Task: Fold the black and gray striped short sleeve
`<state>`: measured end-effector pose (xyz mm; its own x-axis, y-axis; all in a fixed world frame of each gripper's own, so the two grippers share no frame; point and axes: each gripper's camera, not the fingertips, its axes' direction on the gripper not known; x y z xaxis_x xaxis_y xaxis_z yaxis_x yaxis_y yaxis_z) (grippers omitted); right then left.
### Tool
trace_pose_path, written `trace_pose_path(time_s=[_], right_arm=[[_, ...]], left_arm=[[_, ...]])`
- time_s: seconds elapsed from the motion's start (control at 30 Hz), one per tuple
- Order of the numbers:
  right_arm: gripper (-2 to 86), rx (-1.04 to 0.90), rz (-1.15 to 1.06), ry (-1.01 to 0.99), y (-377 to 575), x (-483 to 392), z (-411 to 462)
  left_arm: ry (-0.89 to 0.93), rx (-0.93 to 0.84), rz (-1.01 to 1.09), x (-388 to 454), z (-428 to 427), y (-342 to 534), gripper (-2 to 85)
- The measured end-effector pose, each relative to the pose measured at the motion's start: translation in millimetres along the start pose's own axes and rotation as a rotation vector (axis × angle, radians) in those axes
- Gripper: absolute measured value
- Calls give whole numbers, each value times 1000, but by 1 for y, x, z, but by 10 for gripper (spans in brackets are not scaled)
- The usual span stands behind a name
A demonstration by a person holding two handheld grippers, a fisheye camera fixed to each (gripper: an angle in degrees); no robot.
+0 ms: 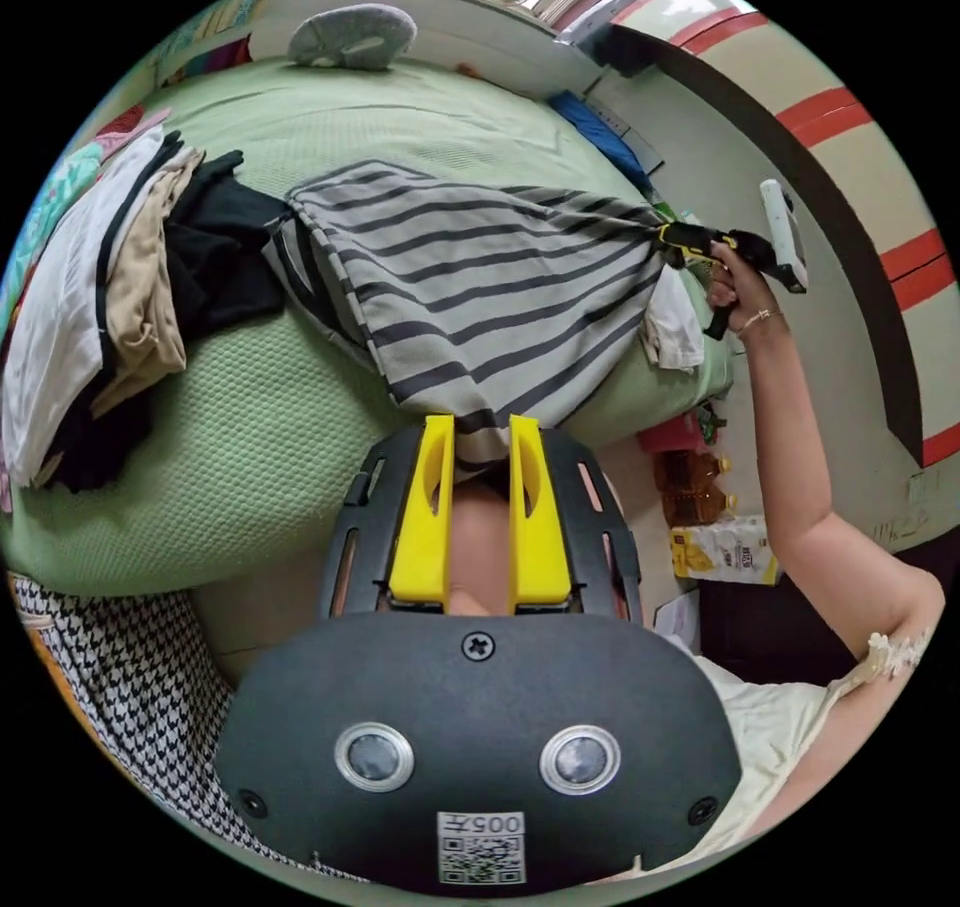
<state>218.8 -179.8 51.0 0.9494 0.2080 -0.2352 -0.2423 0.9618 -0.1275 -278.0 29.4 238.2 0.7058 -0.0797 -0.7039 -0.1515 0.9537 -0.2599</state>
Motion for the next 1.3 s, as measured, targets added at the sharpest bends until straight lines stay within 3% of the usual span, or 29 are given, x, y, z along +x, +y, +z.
trace_pose_path(time_s=[0.3, 0.53, 0.73, 1.0, 1.3], right_arm=[[65, -28, 38, -88, 44, 32, -8], [78, 40, -211, -178, 59, -37, -55], [85, 0, -303, -234, 86, -71, -57], [79, -45, -306, -307, 87, -72, -56], [96, -24, -503, -522, 66, -132, -103]], left_arm=[[-129, 78, -33, -10, -31, 15, 78], [-216, 109, -88, -11, -16, -19, 93], [-125, 49, -103, -11, 11, -47, 91], [-224, 151, 136, 55, 7, -25, 12], [-122, 74, 376, 139, 36, 17, 2]])
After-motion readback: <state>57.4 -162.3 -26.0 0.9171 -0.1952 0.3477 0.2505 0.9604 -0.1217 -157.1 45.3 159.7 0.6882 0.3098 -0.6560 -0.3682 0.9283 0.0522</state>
